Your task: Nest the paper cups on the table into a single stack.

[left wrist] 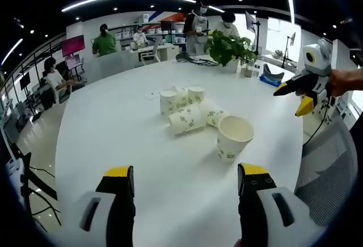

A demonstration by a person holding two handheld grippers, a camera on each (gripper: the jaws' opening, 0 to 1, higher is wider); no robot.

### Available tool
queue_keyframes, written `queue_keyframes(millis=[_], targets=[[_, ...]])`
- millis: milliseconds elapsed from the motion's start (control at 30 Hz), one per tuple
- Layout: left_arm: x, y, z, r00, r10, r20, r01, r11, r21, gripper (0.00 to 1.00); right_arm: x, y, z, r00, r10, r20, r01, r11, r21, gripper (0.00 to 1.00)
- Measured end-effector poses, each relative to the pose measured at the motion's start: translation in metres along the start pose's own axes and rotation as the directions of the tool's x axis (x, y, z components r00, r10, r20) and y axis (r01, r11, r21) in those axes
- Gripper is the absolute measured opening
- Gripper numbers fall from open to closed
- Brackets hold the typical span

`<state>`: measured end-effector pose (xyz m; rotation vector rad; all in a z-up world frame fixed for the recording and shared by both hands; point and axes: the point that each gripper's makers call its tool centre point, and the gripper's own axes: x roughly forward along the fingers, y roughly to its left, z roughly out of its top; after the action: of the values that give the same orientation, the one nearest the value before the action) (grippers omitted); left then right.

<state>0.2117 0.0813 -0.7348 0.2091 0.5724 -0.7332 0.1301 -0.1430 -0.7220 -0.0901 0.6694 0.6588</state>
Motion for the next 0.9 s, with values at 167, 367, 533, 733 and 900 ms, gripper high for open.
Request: queue_keyframes(millis=[167, 367, 533, 733, 900], targets=[[0.008, 0.003, 0.005, 1.0, -0.015, -0.006, 0.015, 1.0, 0.021, 0.73, -0.004, 0.002, -0.004, 1.0, -0.004, 0.0, 0.004, 1.0, 0.011, 0.65], [0.019, 0.005, 0.01, 0.999, -0.035, -0.02, 0.036, 0.998, 0.057, 0.73, -0.005, -0.001, -0.009, 1.0, -0.01, 0.005, 0.01, 0.999, 0.03, 0.66], [0.029, 0.009, 0.015, 0.998, -0.049, -0.036, 0.053, 0.994, 0.097, 0.73, -0.004, 0.0, -0.013, 1.0, -0.008, -0.001, 0.008, 0.999, 0.034, 0.66], [0.044, 0.011, 0.02, 0.995, -0.072, -0.074, 0.084, 0.98, 0.178, 0.74, -0.008, 0.002, -0.014, 1.0, -0.01, -0.004, 0.01, 0.999, 0.039, 0.66], [0.057, 0.011, 0.023, 0.988, -0.094, -0.122, 0.126, 0.951, 0.281, 0.73, -0.009, 0.002, -0.017, 1.0, -0.012, -0.003, 0.012, 0.999, 0.043, 0.66]])
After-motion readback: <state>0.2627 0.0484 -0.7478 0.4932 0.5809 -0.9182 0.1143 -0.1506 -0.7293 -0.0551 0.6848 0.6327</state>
